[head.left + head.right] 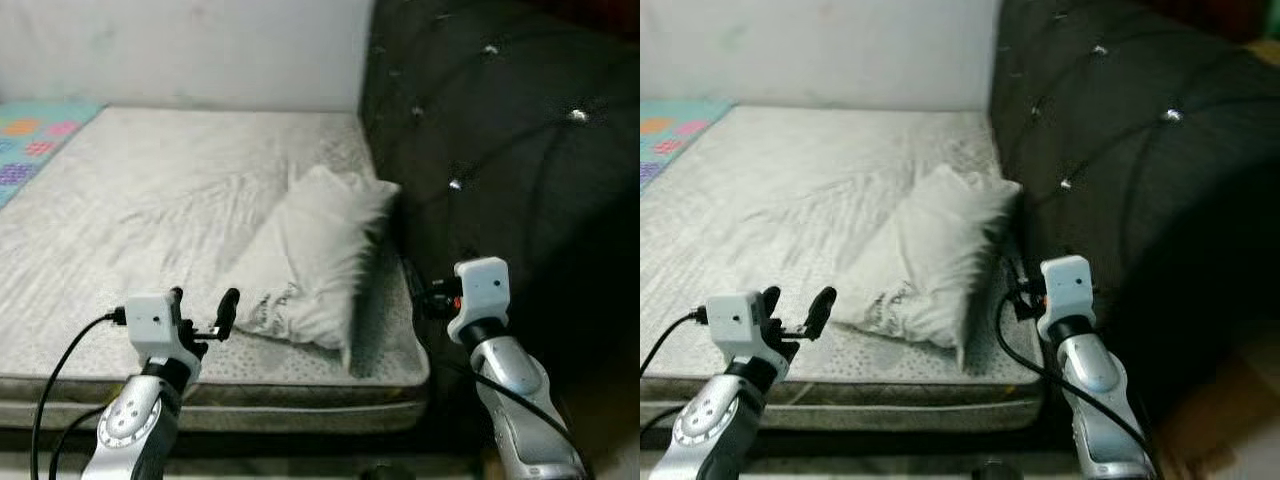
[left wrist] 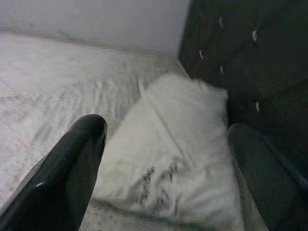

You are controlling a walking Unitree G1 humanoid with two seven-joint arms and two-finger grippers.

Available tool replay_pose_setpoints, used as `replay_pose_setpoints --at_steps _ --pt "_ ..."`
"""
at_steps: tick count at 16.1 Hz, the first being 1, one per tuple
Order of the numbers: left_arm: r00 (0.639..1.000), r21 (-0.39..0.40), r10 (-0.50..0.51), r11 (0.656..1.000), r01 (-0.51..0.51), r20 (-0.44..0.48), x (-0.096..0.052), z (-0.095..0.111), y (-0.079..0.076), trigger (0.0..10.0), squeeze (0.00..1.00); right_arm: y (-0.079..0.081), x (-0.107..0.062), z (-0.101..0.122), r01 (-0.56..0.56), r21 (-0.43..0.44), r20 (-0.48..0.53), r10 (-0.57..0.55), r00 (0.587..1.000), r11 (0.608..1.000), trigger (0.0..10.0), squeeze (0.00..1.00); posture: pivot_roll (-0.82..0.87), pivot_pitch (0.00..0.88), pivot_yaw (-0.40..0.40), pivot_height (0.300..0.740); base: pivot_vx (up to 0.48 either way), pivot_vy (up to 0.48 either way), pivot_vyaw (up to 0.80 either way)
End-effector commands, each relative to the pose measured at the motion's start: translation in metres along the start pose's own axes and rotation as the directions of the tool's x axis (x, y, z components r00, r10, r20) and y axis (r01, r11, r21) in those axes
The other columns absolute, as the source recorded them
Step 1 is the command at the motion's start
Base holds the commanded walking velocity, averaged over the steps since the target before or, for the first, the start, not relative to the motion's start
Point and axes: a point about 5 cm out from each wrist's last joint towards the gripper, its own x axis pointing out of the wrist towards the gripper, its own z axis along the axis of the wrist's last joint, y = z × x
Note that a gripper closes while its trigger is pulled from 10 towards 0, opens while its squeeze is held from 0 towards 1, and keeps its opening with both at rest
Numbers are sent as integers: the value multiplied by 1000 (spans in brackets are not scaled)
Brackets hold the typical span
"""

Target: Clean up the room

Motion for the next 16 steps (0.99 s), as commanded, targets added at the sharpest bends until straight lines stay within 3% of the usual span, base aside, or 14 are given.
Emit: replay_pose_setpoints --at_steps 1,3,6,16 --pt "1000 2 9 1000 -9 8 -5 1 1 10000 0 3 6 7 -23 -1 24 23 999 1000 10000 0 -169 7 2 688 0 0 0" --pt "1000 -4 14 1000 -14 -1 -5 -1 1 10000 0 4 9 15 -31 -1 50 31 998 1000 10000 0 -170 8 1 693 0 0 0" --pt "1000 -6 16 1000 -16 -3 -5 -1 1 10000 0 4 13 20 -31 8 67 30 997 999 10000 0 -170 9 -2 737 0 0 0" --pt "1000 -16 22 1000 -22 0 -2 -1 1 10000 0 8 12 19 -46 26 72 44 996 999 10000 0 -167 6 -1 740 0 0 0"
